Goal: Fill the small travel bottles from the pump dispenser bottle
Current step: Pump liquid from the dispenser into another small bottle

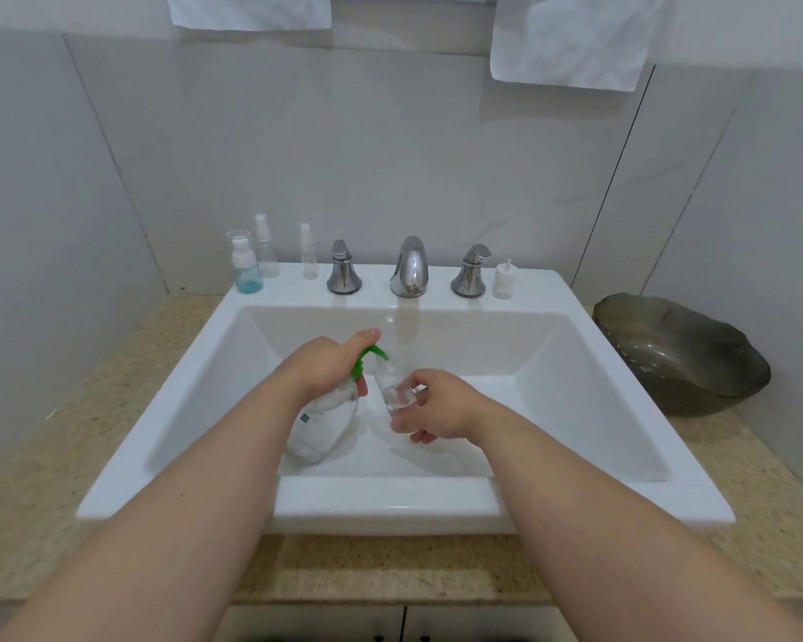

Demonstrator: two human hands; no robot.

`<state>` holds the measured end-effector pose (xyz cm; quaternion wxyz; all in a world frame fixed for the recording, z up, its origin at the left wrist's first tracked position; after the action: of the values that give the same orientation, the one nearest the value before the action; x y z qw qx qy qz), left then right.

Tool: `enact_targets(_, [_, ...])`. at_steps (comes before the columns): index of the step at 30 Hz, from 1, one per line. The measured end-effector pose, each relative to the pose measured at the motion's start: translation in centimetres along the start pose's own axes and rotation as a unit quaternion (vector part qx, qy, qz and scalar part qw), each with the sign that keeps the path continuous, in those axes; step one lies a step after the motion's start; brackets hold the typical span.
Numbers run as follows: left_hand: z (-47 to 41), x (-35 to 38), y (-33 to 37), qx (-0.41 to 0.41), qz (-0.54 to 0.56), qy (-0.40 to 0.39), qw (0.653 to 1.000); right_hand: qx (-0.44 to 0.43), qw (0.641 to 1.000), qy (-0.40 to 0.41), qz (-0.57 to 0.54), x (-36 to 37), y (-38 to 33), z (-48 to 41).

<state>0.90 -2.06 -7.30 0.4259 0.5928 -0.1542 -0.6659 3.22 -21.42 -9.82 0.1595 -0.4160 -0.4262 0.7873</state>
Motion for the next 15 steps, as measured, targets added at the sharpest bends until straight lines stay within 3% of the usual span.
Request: enact_targets(15, [0.16, 0.26, 0.49, -0.012, 0.003, -0.025, 1.000, -0.007, 0.999, -0.015, 0.027, 0.16, 0.38, -0.09])
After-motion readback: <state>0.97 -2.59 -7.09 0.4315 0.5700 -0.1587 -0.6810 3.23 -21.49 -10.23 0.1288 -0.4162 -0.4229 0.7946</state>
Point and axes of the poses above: each hand's wrist, its own z-axis away from the middle knuckle, its own x-axis out of the palm, y = z × x, the point moved 4 cm from there along -z, towards the middle knuckle, and after that the axes turned 3 degrees about -x, right-handed, at the moved point
